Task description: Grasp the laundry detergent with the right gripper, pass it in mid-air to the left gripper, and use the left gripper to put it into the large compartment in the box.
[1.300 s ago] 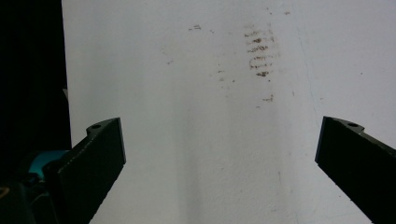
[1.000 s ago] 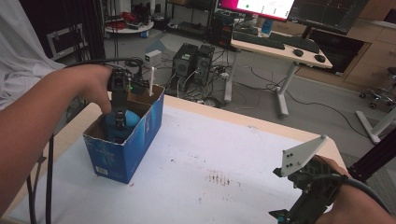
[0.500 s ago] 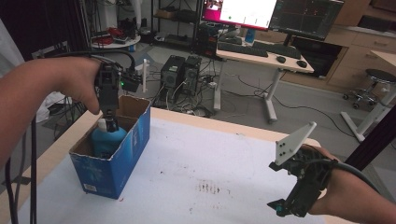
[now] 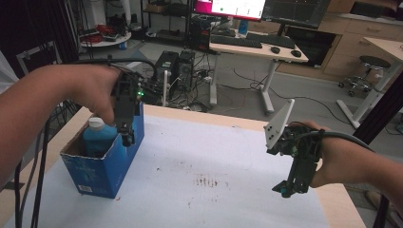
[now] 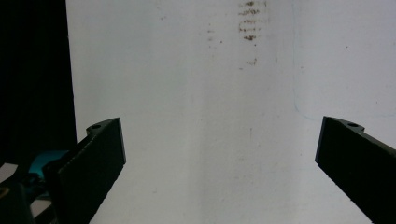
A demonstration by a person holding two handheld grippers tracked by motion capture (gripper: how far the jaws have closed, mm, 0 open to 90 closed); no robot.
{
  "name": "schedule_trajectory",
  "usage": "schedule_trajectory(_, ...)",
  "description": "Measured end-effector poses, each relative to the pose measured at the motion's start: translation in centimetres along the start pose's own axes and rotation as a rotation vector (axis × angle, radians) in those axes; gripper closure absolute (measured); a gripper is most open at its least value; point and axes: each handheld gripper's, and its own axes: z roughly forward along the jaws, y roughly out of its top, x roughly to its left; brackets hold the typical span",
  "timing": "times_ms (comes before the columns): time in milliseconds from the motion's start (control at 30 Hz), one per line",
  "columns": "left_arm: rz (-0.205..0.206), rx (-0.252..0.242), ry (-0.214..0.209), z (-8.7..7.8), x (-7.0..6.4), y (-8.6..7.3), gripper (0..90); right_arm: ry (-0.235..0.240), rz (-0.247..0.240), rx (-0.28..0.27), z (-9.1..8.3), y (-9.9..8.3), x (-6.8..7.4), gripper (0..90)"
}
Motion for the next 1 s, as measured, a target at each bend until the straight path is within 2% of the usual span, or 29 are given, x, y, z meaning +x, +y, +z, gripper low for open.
schedule_trajectory(133,0.021,0.011,-0.005,0.5,-0.1,0.9,5.4,0.012,-0.008,0.024,0.2,-0.3,-0.8,0.9)
schedule_trajectory(300,0.051,0.009,-0.027,1.4,-0.4,1.8,1.6,0.027,0.017,0.096,0.5,-1.0,-1.7,0.9)
schedule_trajectory(400,0.063,0.005,-0.032,1.9,-0.2,2.2,1.6,0.034,0.021,0.119,0.5,-1.3,-2.2,0.9)
schedule_trajectory(700,0.077,0.010,-0.020,2.8,0.4,3.3,1.6,0.021,0.032,0.141,-0.4,-1.8,-3.3,0.9)
schedule_trajectory(1000,0.083,0.001,-0.030,3.2,0.4,4.2,1.6,0.025,0.025,0.155,-0.4,-1.8,-3.0,0.9)
